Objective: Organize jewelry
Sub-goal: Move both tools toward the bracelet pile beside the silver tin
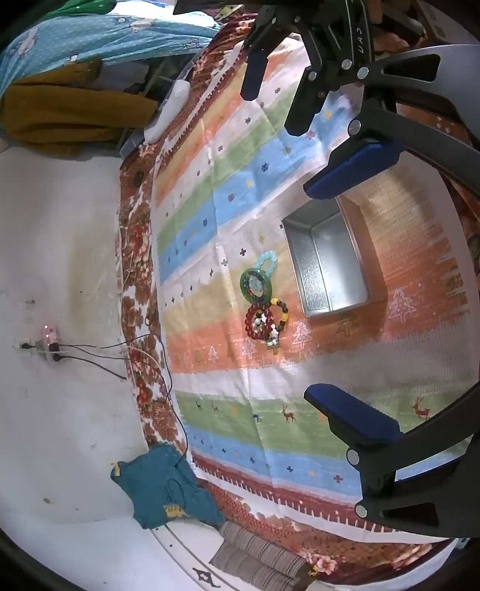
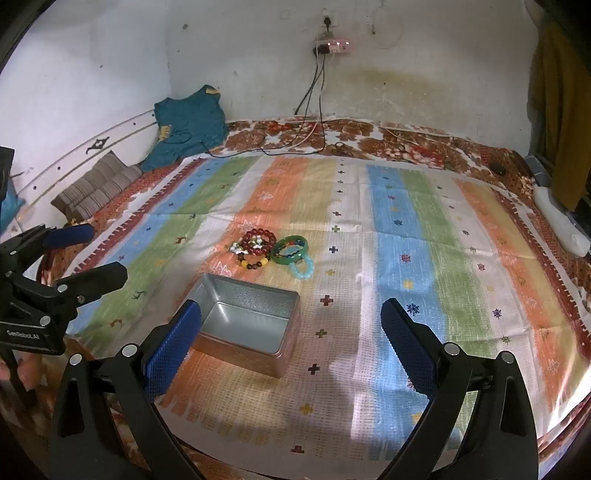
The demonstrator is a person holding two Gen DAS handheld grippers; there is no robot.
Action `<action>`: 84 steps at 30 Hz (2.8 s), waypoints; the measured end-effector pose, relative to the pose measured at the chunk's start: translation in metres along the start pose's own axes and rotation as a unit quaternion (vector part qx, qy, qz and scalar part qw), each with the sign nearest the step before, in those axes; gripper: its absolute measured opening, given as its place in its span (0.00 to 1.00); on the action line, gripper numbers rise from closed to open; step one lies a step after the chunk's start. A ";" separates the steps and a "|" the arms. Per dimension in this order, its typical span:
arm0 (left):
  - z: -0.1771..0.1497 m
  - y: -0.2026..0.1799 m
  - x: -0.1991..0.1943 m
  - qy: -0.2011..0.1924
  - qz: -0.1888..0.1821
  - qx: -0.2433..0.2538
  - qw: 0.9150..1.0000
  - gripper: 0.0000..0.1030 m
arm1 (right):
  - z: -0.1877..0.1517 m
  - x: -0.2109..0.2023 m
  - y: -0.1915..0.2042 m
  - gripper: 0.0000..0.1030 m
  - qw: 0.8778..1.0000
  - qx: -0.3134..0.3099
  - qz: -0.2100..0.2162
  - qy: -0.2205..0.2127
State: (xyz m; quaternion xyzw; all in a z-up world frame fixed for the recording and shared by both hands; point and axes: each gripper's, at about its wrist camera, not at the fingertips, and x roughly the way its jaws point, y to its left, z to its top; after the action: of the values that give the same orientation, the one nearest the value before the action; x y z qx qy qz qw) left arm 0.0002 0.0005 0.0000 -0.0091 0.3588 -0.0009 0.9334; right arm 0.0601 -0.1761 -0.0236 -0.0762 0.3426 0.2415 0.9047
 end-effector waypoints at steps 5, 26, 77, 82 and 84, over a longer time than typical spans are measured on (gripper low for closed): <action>0.000 0.000 0.000 -0.002 0.001 0.001 1.000 0.95 | 0.000 0.000 0.000 0.96 1.000 -0.001 -0.001 -0.001; -0.004 0.005 -0.002 0.007 0.009 -0.017 1.000 0.95 | 0.000 0.004 -0.002 0.96 1.000 0.008 -0.002 0.007; 0.006 0.020 0.031 0.054 0.036 -0.059 0.996 0.95 | 0.006 0.029 -0.005 0.96 0.999 0.011 -0.014 0.049; 0.012 0.027 0.036 0.052 0.047 -0.053 0.996 0.95 | 0.011 0.036 -0.007 0.96 0.998 0.010 -0.015 0.054; 0.015 0.028 0.038 0.051 0.053 -0.051 0.996 0.95 | 0.013 0.037 -0.007 0.96 0.998 0.007 -0.015 0.055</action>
State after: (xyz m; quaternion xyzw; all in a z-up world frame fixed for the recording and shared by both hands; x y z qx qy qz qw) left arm 0.0382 0.0282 -0.0146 -0.0372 0.4054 0.0666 0.9110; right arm 0.0947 -0.1638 -0.0385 -0.0879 0.3921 0.2206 0.8887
